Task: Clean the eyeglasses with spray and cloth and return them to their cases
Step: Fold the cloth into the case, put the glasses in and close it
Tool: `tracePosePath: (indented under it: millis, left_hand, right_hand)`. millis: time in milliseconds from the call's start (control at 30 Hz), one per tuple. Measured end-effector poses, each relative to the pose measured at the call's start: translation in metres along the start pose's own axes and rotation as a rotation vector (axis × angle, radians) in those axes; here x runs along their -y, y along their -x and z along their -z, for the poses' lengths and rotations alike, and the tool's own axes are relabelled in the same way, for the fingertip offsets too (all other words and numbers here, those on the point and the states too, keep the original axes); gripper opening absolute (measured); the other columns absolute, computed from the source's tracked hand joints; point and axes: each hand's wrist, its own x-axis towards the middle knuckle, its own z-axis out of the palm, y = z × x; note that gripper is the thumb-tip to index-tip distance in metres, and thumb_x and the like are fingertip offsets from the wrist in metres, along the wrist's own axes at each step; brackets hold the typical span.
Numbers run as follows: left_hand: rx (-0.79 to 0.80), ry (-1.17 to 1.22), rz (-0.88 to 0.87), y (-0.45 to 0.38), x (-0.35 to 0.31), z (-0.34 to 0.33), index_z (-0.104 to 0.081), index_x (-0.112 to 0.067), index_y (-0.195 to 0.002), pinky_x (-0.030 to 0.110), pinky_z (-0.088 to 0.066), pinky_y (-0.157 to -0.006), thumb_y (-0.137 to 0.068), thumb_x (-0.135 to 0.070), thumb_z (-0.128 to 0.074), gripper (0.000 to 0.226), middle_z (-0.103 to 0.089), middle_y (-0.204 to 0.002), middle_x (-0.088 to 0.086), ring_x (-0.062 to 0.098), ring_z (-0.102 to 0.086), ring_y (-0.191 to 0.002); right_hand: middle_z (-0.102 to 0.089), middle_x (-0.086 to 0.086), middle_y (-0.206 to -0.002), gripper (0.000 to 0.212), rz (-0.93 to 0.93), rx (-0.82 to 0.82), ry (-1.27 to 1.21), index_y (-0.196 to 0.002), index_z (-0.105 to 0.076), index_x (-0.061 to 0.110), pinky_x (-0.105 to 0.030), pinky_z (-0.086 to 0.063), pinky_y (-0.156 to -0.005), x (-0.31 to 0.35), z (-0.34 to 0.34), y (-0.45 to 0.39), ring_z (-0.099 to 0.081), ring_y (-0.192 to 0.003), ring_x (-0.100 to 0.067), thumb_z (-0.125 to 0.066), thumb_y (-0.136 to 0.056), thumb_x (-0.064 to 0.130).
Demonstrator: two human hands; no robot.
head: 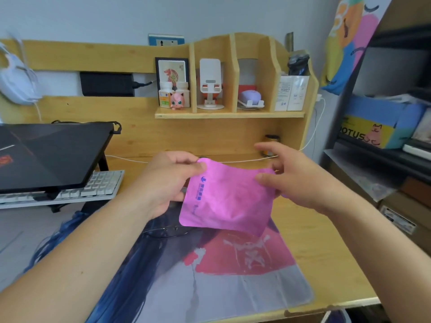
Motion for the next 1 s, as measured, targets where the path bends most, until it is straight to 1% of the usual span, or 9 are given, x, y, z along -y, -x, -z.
tracePosePath:
  millis: [133, 233, 300, 367, 433, 633, 800, 900, 1000]
  left_hand:
    - [0.034, -0.009, -0.066, -0.002, -0.006, 0.002, -0.073, -0.008, -0.090, 0.037, -0.062, -0.069, -0.095, -0.011, -0.067, 0.008, -0.074, -0.103, 0.017, 0.023, -0.072, -0.083]
    - [0.029, -0.043, -0.100, -0.018, -0.017, -0.004, -0.075, -0.012, -0.093, 0.039, -0.062, -0.078, -0.094, -0.015, -0.069, 0.007, -0.077, -0.101, 0.011, 0.024, -0.074, -0.092]
    - [0.039, -0.151, -0.186, -0.029, -0.029, -0.010, -0.078, -0.020, -0.091, 0.040, -0.058, -0.086, -0.093, -0.019, -0.071, 0.007, -0.077, -0.098, 0.003, 0.022, -0.073, -0.095]
    - [0.129, -0.315, -0.295, -0.032, -0.043, -0.019, -0.079, -0.024, -0.090, 0.030, -0.052, -0.082, -0.091, -0.021, -0.074, 0.006, -0.077, -0.090, -0.005, 0.013, -0.070, -0.089]
    - [0.238, -0.487, -0.378, -0.029, -0.054, -0.030, -0.079, -0.024, -0.090, 0.027, -0.051, -0.077, -0.091, -0.022, -0.074, 0.005, -0.076, -0.085, -0.006, 0.012, -0.069, -0.082]
    - [0.211, -0.444, -0.331, -0.022, -0.042, -0.042, -0.063, -0.021, -0.100, 0.021, -0.050, -0.062, -0.092, -0.033, -0.072, 0.016, -0.075, -0.083, 0.000, 0.007, -0.067, -0.068]
    - [0.350, -0.227, -0.016, -0.008, -0.008, -0.015, -0.064, -0.005, -0.096, 0.010, -0.042, -0.042, -0.092, -0.004, -0.068, 0.006, -0.072, -0.080, 0.003, 0.002, -0.063, -0.054]
    - [0.289, -0.045, 0.043, -0.018, -0.002, -0.005, -0.066, -0.007, -0.094, 0.023, -0.058, -0.063, -0.091, -0.001, -0.068, 0.007, -0.072, -0.094, 0.012, 0.013, -0.069, -0.074]
    - [0.179, -0.062, -0.033, -0.032, -0.010, -0.008, -0.070, -0.010, -0.091, 0.035, -0.054, -0.084, -0.090, -0.005, -0.070, 0.006, -0.074, -0.092, 0.009, 0.022, -0.065, -0.088]
  right_hand:
    - [-0.069, -0.011, -0.085, 0.017, -0.066, -0.024, 0.070, -0.106, -0.072, 0.025, -0.053, -0.057, -0.068, -0.004, 0.015, -0.004, -0.065, -0.058, -0.015, -0.073, -0.091, 0.019]
    - [-0.071, -0.010, -0.087, 0.003, -0.092, -0.049, 0.140, -0.088, -0.073, 0.019, -0.042, -0.053, -0.066, -0.005, 0.022, -0.015, -0.064, -0.076, -0.020, -0.075, -0.089, 0.017]
    - [-0.071, -0.004, -0.101, 0.020, -0.095, -0.026, 0.128, -0.102, -0.070, 0.019, -0.027, -0.052, -0.076, -0.008, 0.022, -0.022, -0.065, -0.092, -0.014, -0.079, -0.085, 0.018]
    - [-0.068, 0.006, -0.118, 0.055, 0.009, 0.056, 0.044, -0.130, -0.059, 0.025, -0.024, -0.048, -0.095, -0.003, 0.018, -0.024, -0.063, -0.111, -0.005, -0.083, -0.081, 0.021]
    - [-0.069, 0.007, -0.120, 0.066, 0.134, 0.092, -0.020, -0.139, -0.052, 0.028, -0.028, -0.046, -0.102, 0.007, 0.011, -0.025, -0.062, -0.115, -0.004, -0.082, -0.082, 0.022]
    - [-0.077, -0.004, -0.089, 0.010, 0.192, -0.104, -0.064, -0.098, -0.076, 0.015, -0.049, -0.056, -0.089, 0.022, 0.005, -0.027, -0.072, -0.092, -0.024, -0.076, -0.088, 0.015]
    - [-0.073, -0.016, -0.090, 0.012, -0.004, -0.091, -0.194, -0.091, -0.076, 0.019, -0.055, -0.051, -0.073, -0.004, 0.016, -0.021, -0.062, -0.077, -0.034, -0.073, -0.088, 0.031]
    - [-0.073, -0.017, -0.092, 0.012, -0.083, -0.041, -0.280, -0.090, -0.073, 0.008, -0.044, -0.051, -0.074, -0.018, 0.019, -0.021, -0.065, -0.082, -0.028, -0.069, -0.094, 0.019]
    - [-0.072, -0.022, -0.099, 0.015, -0.053, -0.122, -0.363, -0.096, -0.071, 0.000, -0.042, -0.060, -0.085, -0.021, 0.021, -0.024, -0.067, -0.084, -0.022, -0.066, -0.095, 0.014]
